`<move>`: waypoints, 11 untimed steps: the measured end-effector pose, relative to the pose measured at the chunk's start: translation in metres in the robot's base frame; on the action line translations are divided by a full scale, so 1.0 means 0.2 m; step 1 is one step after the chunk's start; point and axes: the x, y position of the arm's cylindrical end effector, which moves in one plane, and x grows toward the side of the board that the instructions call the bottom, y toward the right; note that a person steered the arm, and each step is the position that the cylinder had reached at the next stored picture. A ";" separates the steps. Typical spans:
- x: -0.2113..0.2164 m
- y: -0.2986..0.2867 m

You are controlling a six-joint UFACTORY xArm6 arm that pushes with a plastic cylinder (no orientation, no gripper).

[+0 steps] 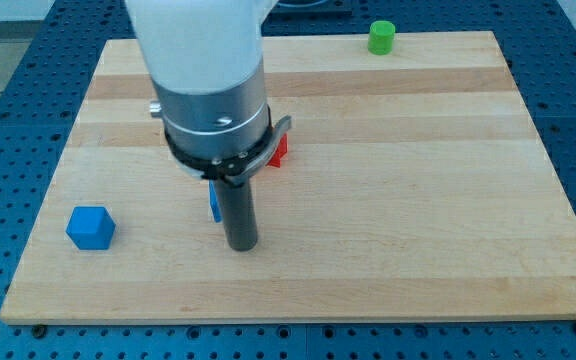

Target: Move the blue triangle to the bottom of the red circle

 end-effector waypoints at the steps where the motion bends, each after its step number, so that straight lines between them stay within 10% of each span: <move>1: -0.09 -0.16; 9: -0.34 0.02; 11: -0.02 -0.39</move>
